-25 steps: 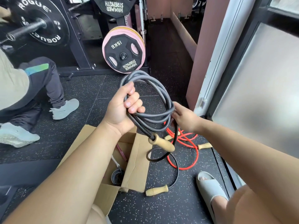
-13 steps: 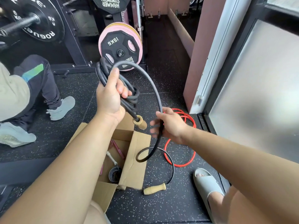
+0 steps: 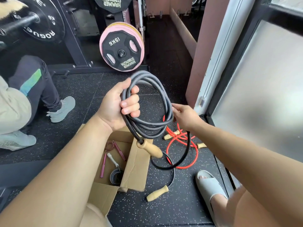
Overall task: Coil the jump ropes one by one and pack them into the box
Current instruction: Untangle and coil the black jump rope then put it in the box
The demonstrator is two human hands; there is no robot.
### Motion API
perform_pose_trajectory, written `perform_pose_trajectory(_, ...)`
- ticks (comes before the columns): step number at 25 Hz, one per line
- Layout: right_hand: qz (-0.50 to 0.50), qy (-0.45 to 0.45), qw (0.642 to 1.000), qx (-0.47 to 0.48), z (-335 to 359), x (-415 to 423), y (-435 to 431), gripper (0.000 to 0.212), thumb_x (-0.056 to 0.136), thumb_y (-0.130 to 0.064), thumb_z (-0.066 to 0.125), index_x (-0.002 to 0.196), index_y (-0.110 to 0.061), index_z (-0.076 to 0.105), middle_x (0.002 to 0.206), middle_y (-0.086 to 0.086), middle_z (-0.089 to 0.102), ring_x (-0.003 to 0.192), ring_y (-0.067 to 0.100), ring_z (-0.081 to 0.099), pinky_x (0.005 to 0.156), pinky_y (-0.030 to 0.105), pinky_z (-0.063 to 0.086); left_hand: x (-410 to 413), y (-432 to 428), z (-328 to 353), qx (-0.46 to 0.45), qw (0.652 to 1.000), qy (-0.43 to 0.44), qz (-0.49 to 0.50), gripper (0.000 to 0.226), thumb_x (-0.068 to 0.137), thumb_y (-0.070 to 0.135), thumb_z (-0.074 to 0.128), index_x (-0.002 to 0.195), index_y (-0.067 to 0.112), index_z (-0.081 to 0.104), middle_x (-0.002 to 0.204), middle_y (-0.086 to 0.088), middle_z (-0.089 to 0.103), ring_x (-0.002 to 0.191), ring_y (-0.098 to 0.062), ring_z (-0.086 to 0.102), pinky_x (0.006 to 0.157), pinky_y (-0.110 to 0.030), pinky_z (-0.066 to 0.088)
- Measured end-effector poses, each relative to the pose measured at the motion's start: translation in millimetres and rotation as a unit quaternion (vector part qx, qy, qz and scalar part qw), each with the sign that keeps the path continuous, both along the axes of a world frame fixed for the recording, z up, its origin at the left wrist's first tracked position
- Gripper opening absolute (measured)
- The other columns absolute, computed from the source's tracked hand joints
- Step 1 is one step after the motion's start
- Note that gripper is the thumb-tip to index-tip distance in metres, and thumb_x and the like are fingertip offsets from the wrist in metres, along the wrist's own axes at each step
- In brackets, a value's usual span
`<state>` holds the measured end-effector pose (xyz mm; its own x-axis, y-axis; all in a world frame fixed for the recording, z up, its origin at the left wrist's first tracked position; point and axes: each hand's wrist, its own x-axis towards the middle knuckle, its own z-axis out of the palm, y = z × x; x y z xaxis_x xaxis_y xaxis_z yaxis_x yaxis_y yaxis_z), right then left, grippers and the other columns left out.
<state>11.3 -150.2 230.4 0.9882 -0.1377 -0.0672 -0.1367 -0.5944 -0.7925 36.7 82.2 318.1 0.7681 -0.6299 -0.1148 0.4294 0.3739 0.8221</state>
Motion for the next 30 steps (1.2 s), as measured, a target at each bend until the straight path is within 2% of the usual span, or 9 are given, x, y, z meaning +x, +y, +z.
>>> perform_pose_trajectory(2, 0.061, 0.053, 0.997, -0.018, 7, -9, 18, 0.025, 0.104, -0.020, 0.041, 0.094, -0.023, 0.063, 0.070, 0.004, 0.064, 0.046, 0.010, 0.050, 0.045, 0.024, 0.042, 1, -1, -2, -0.042, 0.998, 0.006, 0.036, 0.034, 0.099, 0.044, 0.039, 0.075, 0.021, 0.047, 0.038, 0.009, 0.030, 0.031, -0.004, 0.030, 0.042, -0.021, 0.035)
perform_pose_trajectory(6, 0.199, 0.132, 0.970, -0.041, 11, -28, 48, 0.010, 0.095, -0.017, 0.051, 0.101, -0.010, 0.046, 0.089, 0.011, 0.064, 0.066, 0.024, 0.069, 0.060, 0.035, 0.052, 4, -13, -6, -0.058, 0.976, -0.009, 0.208, 0.035, 0.101, 0.042, 0.042, 0.074, 0.022, 0.048, 0.044, 0.009, 0.030, 0.038, -0.008, 0.027, 0.045, -0.023, 0.034)
perform_pose_trajectory(10, 0.134, 0.168, 0.971, 0.107, 3, -30, 61, 0.020, 0.092, -0.008, 0.050, 0.108, 0.004, 0.055, 0.082, 0.009, 0.059, 0.065, 0.021, 0.059, 0.067, 0.040, 0.049, 2, -24, -12, 0.009, 0.946, -0.065, 0.317, 0.033, 0.102, 0.037, 0.046, 0.075, 0.019, 0.050, 0.048, 0.005, 0.034, 0.042, -0.013, 0.028, 0.047, -0.026, 0.036)
perform_pose_trajectory(13, 0.090, 0.171, 0.943, 0.270, 11, -30, 61, 0.007, 0.093, 0.001, 0.049, 0.090, -0.005, 0.052, 0.069, 0.006, 0.050, 0.055, 0.020, 0.055, 0.062, 0.037, 0.050, 3, -23, -12, 0.068, 0.926, -0.150, 0.340, 0.034, 0.103, 0.032, 0.046, 0.073, 0.017, 0.050, 0.047, 0.002, 0.037, 0.041, -0.016, 0.033, 0.048, -0.028, 0.039)
perform_pose_trajectory(14, 0.101, 0.168, 0.946, 0.259, 16, -30, 57, 0.011, 0.095, -0.001, 0.051, 0.086, -0.008, 0.051, 0.066, 0.005, 0.051, 0.050, 0.018, 0.055, 0.055, 0.034, 0.050, 4, -23, -13, 0.094, 0.919, -0.183, 0.336, 0.035, 0.103, 0.031, 0.046, 0.072, 0.016, 0.050, 0.047, 0.001, 0.038, 0.041, -0.017, 0.035, 0.048, -0.030, 0.041)
perform_pose_trajectory(17, 0.173, 0.118, 0.977, -0.030, 24, -25, 39, 0.013, 0.094, -0.011, 0.057, 0.082, -0.006, 0.059, 0.060, 0.005, 0.061, 0.047, 0.020, 0.056, 0.048, 0.028, 0.046, 4, -22, -20, 0.163, 0.901, -0.261, 0.305, 0.038, 0.103, 0.032, 0.044, 0.069, 0.015, 0.048, 0.045, 0.000, 0.040, 0.040, -0.020, 0.038, 0.052, -0.036, 0.044)
perform_pose_trajectory(20, 0.202, 0.072, 0.943, -0.253, 30, -15, 24, 0.014, 0.091, -0.016, 0.055, 0.083, -0.006, 0.063, 0.075, 0.013, 0.068, 0.065, 0.026, 0.061, 0.056, 0.029, 0.045, -1, -27, -19, 0.184, 0.905, -0.257, 0.286, 0.039, 0.105, 0.030, 0.044, 0.070, 0.014, 0.047, 0.044, 0.001, 0.038, 0.039, -0.018, 0.036, 0.050, -0.033, 0.043)
perform_pose_trajectory(25, 0.134, 0.089, 0.943, -0.292, 31, -2, 2, 0.014, 0.097, -0.021, 0.052, 0.085, -0.016, 0.058, 0.085, 0.010, 0.070, 0.075, 0.030, 0.066, 0.067, 0.034, 0.055, 1, -20, -7, 0.148, 0.931, -0.189, 0.277, 0.035, 0.104, 0.033, 0.046, 0.074, 0.015, 0.049, 0.046, 0.001, 0.035, 0.039, -0.016, 0.030, 0.046, -0.027, 0.035)
perform_pose_trajectory(30, 0.209, 0.055, 0.930, -0.298, 23, -13, 23, 0.004, 0.091, -0.014, 0.048, 0.088, -0.011, 0.049, 0.069, 0.001, 0.050, 0.073, 0.032, 0.055, 0.061, 0.031, 0.035, -4, -26, -27, 0.214, 0.908, -0.231, 0.276, 0.034, 0.105, 0.032, 0.046, 0.076, 0.013, 0.047, 0.047, 0.002, 0.039, 0.039, -0.017, 0.036, 0.048, -0.032, 0.041)
